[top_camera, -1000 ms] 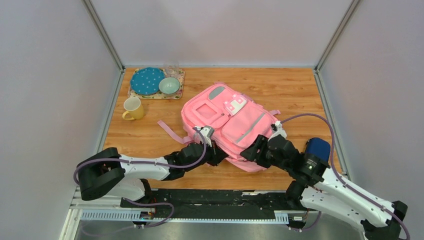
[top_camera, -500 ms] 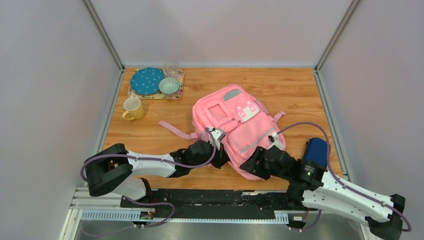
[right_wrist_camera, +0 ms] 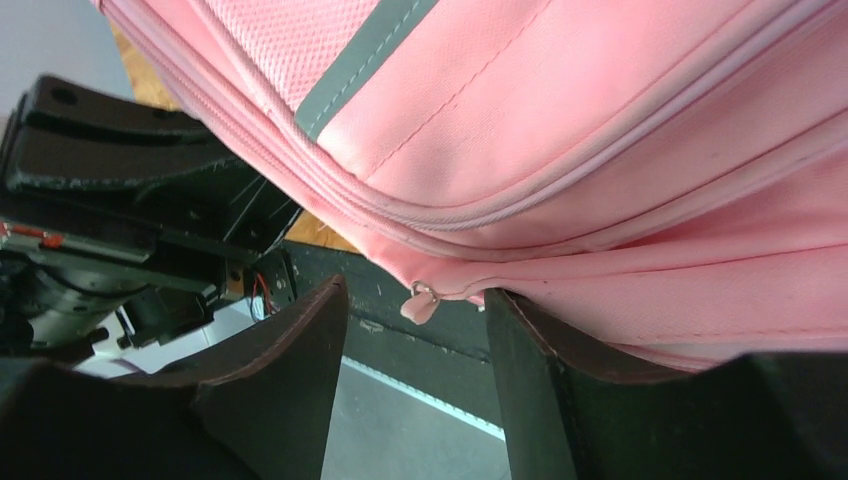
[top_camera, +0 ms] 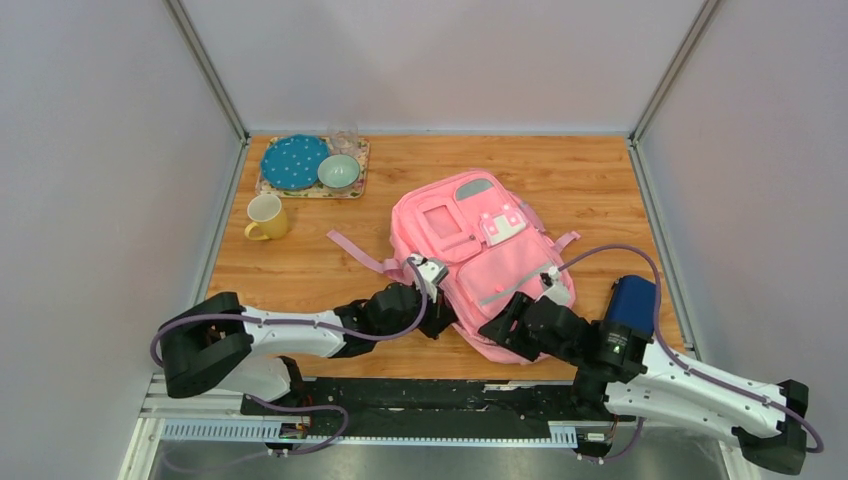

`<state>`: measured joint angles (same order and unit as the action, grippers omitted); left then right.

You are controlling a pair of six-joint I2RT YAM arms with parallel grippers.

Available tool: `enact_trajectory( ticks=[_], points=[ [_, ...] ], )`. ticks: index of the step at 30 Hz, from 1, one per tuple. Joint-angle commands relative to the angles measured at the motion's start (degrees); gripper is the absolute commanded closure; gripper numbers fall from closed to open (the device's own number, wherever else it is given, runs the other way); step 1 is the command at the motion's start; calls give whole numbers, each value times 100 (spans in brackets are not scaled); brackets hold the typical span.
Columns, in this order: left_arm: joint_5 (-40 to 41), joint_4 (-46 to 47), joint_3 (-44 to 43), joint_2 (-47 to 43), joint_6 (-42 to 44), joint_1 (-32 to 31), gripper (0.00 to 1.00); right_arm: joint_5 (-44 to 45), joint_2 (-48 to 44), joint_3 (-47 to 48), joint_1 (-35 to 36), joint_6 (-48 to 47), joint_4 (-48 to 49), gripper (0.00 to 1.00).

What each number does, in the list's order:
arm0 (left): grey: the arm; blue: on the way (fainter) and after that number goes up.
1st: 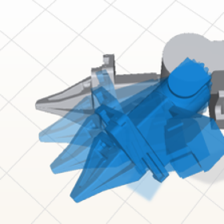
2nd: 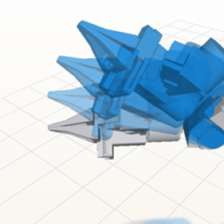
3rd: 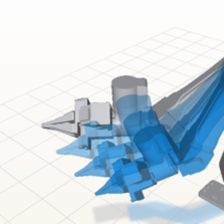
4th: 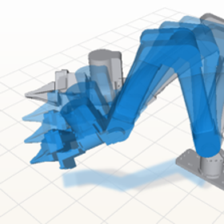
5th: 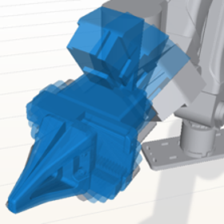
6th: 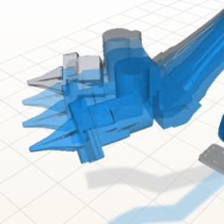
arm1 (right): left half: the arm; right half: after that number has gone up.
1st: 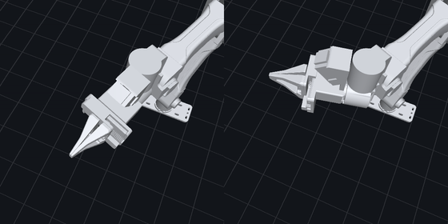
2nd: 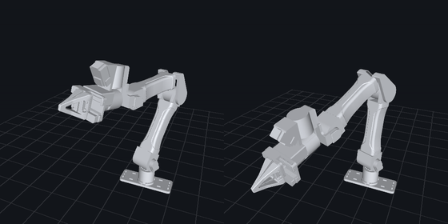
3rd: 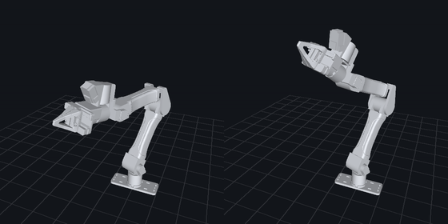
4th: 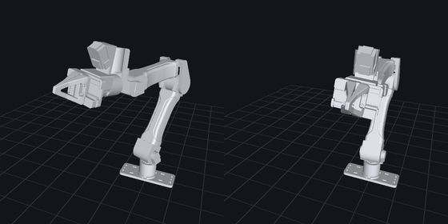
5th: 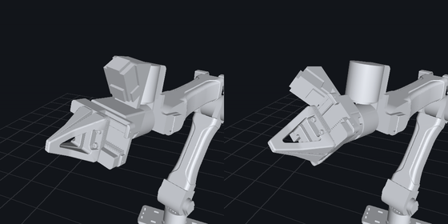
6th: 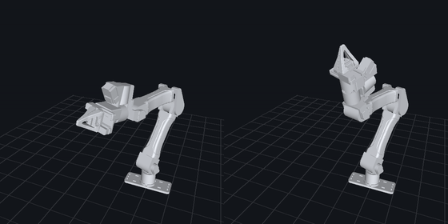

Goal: Pack the student bag
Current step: Zip the student bag at the center of the board.

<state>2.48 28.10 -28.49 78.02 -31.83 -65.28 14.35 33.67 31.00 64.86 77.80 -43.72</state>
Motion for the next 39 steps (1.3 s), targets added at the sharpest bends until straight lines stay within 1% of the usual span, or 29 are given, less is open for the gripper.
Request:
enact_trajectory(
  ticks=[1,3,5,7,11,14,15,18,19,20,21,26,28,30,31,34,36,37,39],
  points=[
    [304,442,377,-752,12,-152,100,990,165,46,-78,43,259,41],
    [725,469,589,-1067,-103,-161,100,1096,350,248,-157,-246,399,40],
    [1034,521,949,-1288,-393,-161,100,1070,692,458,-289,-440,635,39],
    [1473,565,1265,-1535,-769,-170,100,825,964,608,-403,-783,873,39],
    [2071,531,1487,-1728,-1053,-327,100,552,1702,854,-457,-1056,1426,38],
    [2773,381,1461,-1807,-1062,-678,100,394,2185,1021,-535,-1258,1664,38],
    [3237,302,1434,-1851,-1062,-923,100,280,2301,1056,-571,-1319,1709,38],
    [3932,135,1303,-1834,-878,-1241,100,-79,2749,1258,-755,-1600,1937,38],
    [4153,-144,1172,-1825,-842,-1468,100,-151,2863,1372,-869,-1671,1964,38],
    [4303,-199,1144,-1825,-851,-1531,100,-195,3047,1443,-905,-1819,1982,38],
    [4374,-191,1144,-1808,-842,-1575,100,-283,3119,1504,-948,-1917,2008,38],
    [4182,-191,1179,-1738,-798,-1620,100,-503,3374,1821,-1353,-2436,1973,37],
    [3910,28,1205,-1580,-746,-1620,100,-687,3365,1839,-1580,-2620,1999,38],
    [3778,73,1153,-1309,-710,-1620,100,-959,3295,1900,-1704,-2813,1965,38],
    [3760,64,1066,-1211,-667,-1620,100,-960,3234,1927,-1713,-2858,1886,37],
    [3742,38,890,-930,-579,-1611,100,-899,2883,1971,-1714,-2885,1342,36],
    [3742,-23,793,-780,-569,-1611,99,-907,2453,1736,-1722,-2788,1086,35],
    [3725,-67,766,-745,-578,-1602,93,-951,2277,1620,-1722,-2675,1042,35],
    [3550,-85,766,-657,-639,-1576,89,-1178,1724,1322,-1722,-2481,1050,34]
  ],
)
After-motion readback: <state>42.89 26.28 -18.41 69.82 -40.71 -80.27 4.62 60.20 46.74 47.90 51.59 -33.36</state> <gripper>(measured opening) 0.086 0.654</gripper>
